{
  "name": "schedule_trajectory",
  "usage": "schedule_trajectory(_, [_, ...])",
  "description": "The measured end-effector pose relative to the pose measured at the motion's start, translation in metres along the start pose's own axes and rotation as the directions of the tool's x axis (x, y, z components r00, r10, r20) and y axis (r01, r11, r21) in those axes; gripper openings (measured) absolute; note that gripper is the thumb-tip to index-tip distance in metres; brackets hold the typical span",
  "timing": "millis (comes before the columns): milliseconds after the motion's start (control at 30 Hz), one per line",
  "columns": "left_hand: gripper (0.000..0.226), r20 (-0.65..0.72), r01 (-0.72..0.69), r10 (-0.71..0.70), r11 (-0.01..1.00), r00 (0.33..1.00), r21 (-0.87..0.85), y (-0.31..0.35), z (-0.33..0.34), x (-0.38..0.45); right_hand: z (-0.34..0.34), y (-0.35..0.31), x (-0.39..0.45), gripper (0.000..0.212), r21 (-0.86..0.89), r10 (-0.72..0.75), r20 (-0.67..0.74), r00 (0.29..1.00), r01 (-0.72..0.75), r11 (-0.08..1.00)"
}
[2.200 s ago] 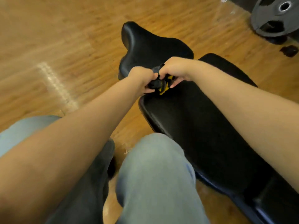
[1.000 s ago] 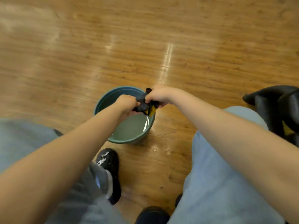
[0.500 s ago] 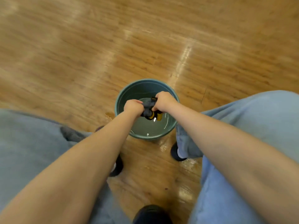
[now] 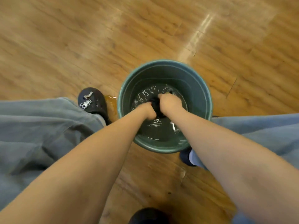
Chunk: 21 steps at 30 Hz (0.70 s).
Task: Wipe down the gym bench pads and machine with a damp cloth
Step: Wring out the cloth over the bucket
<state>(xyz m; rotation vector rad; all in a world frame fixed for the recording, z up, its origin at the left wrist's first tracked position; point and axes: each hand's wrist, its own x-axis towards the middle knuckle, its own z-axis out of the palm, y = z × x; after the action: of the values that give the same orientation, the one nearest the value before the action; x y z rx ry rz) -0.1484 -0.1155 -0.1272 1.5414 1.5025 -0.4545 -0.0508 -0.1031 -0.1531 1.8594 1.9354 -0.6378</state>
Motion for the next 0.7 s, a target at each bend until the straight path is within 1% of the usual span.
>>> schedule_trajectory(33, [0.043,0.07,-0.002,0.001,1.0,0.998,0.02,0.002,0.004,0.004,0.009,0.002,0.002,0.036,0.005,-0.003,0.087,0.996,0.002,1.0])
schedule_trajectory(67, [0.042,0.1,0.007,-0.009,1.0,0.995,0.023,0.003,0.008,0.007,0.016,0.004,0.003,0.036,0.035,0.015,0.153,0.988,-0.021,0.999])
schedule_trajectory(100, [0.04,0.105,0.025,-0.025,1.0,0.994,0.002,0.005,0.011,0.01,0.021,0.007,0.003,0.036,0.105,0.046,0.185,0.982,-0.066,0.992])
schedule_trajectory(133, [0.039,0.109,0.05,-0.045,0.998,0.993,-0.048,0.006,0.012,0.012,0.023,0.01,0.003,0.035,0.217,0.085,0.192,0.978,-0.126,0.968])
schedule_trajectory(167, [0.038,0.094,0.072,-0.063,0.992,0.994,-0.099,0.007,0.012,0.012,0.021,0.014,0.003,0.034,0.358,0.12,0.19,0.974,-0.183,0.916])
schedule_trajectory(200, [0.038,0.079,0.113,-0.1,0.976,0.992,-0.185,0.007,0.013,0.014,0.016,0.018,0.002,0.03,0.512,0.145,0.196,0.97,-0.227,0.829])
schedule_trajectory(233, [0.037,0.095,0.188,-0.165,0.922,0.982,-0.338,0.007,0.012,0.015,0.009,0.023,0.0,0.022,0.658,0.159,0.227,0.961,-0.272,0.702])
schedule_trajectory(267, [0.037,0.128,0.244,-0.208,0.808,0.97,-0.535,0.007,0.011,0.014,0.0,0.025,-0.003,0.017,0.768,0.157,0.288,0.945,-0.326,0.552])
schedule_trajectory(300, [0.037,0.181,0.281,-0.218,0.645,0.959,-0.71,0.009,0.008,0.012,-0.009,0.028,-0.006,0.018,0.829,0.124,0.367,0.922,-0.385,0.405])
schedule_trajectory(333, [0.037,0.231,0.306,-0.213,0.462,0.95,-0.833,0.009,0.006,0.008,-0.017,0.029,-0.008,0.02,0.854,0.058,0.439,0.897,-0.437,0.283])
schedule_trajectory(367, [0.039,0.262,0.313,-0.193,0.318,0.946,-0.895,0.008,0.006,0.007,-0.024,0.03,-0.011,0.021,0.861,-0.007,0.474,0.88,-0.462,0.211])
schedule_trajectory(400, [0.041,0.276,0.311,-0.179,0.209,0.944,-0.927,0.008,0.005,0.005,-0.029,0.03,-0.012,0.02,0.869,-0.041,0.473,0.88,-0.459,0.186])
schedule_trajectory(433, [0.043,0.275,0.301,-0.18,0.137,0.944,-0.944,0.007,0.004,0.003,-0.032,0.029,-0.012,0.019,0.879,-0.031,0.447,0.894,-0.433,0.201])
schedule_trajectory(467, [0.044,0.261,0.282,-0.192,0.09,0.946,-0.955,0.007,0.004,0.001,-0.033,0.028,-0.012,0.018,0.884,0.029,0.382,0.924,-0.374,0.281])
schedule_trajectory(500, [0.042,0.242,0.265,-0.223,0.08,0.944,-0.961,0.005,0.005,0.001,-0.032,0.027,-0.012,0.016,0.85,0.1,0.287,0.953,-0.302,0.432])
schedule_trajectory(533, [0.04,0.226,0.253,-0.261,0.075,0.939,-0.964,0.005,0.005,0.0,-0.03,0.027,-0.012,0.019,0.75,0.139,0.183,0.973,-0.23,0.62])
schedule_trajectory(567, [0.039,0.207,0.245,-0.291,0.101,0.934,-0.964,0.004,0.006,0.002,-0.026,0.027,-0.012,0.029,0.597,0.147,0.104,0.984,-0.18,0.782])
schedule_trajectory(600, [0.038,0.187,0.237,-0.308,0.134,0.933,-0.962,0.004,0.007,0.001,-0.021,0.026,-0.013,0.037,0.447,0.139,0.085,0.987,-0.163,0.88])
schedule_trajectory(633, [0.034,0.173,0.231,-0.314,0.159,0.933,-0.96,0.004,0.008,0.002,-0.017,0.024,-0.015,0.038,0.34,0.131,0.115,0.985,-0.163,0.926])
schedule_trajectory(667, [0.03,0.165,0.229,-0.322,0.172,0.932,-0.958,0.005,0.008,0.0,-0.012,0.023,-0.017,0.036,0.272,0.126,0.167,0.978,-0.169,0.948])
schedule_trajectory(700, [0.029,0.169,0.235,-0.323,0.179,0.931,-0.955,0.006,0.007,-0.002,-0.012,0.022,-0.02,0.031,0.251,0.128,0.236,0.963,-0.188,0.95])
